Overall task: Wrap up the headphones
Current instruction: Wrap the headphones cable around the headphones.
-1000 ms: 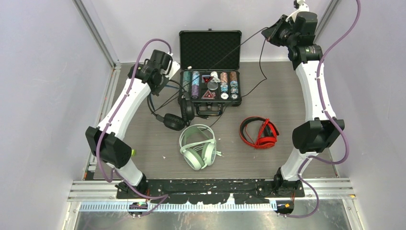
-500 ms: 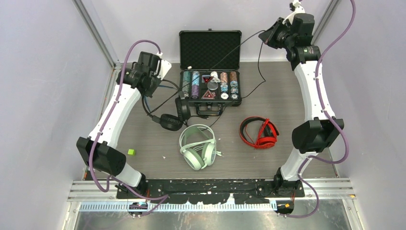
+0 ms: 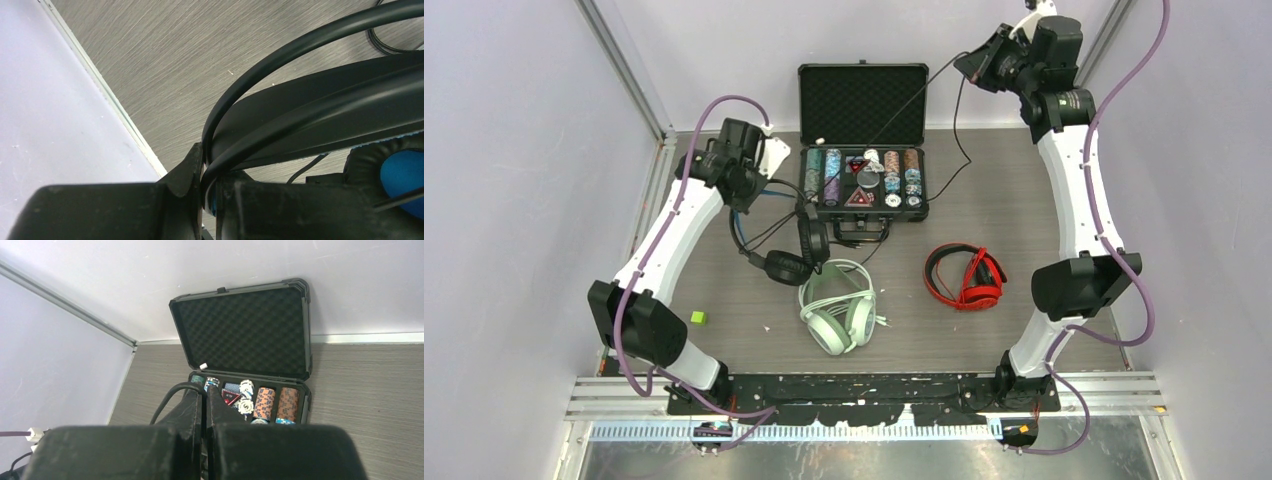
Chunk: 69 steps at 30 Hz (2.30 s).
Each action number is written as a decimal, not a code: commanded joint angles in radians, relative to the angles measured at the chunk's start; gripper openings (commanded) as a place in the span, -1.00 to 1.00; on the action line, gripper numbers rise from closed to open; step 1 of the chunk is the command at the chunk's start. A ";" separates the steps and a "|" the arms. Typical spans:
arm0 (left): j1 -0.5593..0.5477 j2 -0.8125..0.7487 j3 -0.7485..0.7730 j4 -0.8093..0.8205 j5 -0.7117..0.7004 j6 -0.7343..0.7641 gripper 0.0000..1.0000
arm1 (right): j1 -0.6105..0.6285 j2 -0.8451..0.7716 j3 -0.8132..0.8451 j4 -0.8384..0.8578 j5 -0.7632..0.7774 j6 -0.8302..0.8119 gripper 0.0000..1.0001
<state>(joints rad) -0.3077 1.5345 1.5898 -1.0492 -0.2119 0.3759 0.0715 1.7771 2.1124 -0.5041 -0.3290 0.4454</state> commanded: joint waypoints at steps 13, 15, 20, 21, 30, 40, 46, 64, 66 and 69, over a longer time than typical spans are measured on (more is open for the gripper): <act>0.004 -0.093 -0.063 0.050 0.166 0.074 -1.00 | 0.004 0.012 0.096 0.020 0.033 0.011 -0.99; 0.004 -0.096 -0.072 0.045 0.201 0.088 -1.00 | 0.005 0.018 0.101 0.022 0.040 0.007 -0.99; 0.004 -0.107 -0.083 0.059 0.174 0.082 -1.00 | 0.004 0.039 0.129 0.012 0.042 0.009 -0.99; 0.004 -0.103 -0.082 0.065 0.139 0.072 -1.00 | 0.005 0.038 0.129 0.008 0.042 0.009 -0.99; 0.008 0.011 0.011 0.006 -0.111 -0.042 -1.00 | 0.044 0.004 0.113 0.003 -0.026 0.018 -0.99; 0.032 0.177 0.226 -0.148 -0.235 -0.208 -1.00 | 0.130 -0.012 0.161 -0.017 -0.042 0.058 -0.99; 0.036 0.213 0.282 -0.177 -0.186 -0.203 -1.00 | 0.151 -0.006 0.221 -0.007 -0.044 0.085 -0.99; 0.024 0.009 -0.053 0.058 0.233 0.028 -1.00 | 0.157 0.130 0.410 0.022 0.038 0.151 -0.99; 0.024 0.008 -0.058 0.056 0.280 0.042 -1.00 | 0.158 0.134 0.413 0.025 0.038 0.155 -0.99; 0.024 0.000 -0.071 0.071 0.307 0.057 -1.00 | 0.157 0.138 0.413 0.025 0.038 0.156 -0.99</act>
<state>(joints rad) -0.2859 1.5814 1.5265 -1.0187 -0.0067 0.3862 0.2337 1.9331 2.4649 -0.5541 -0.3153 0.5831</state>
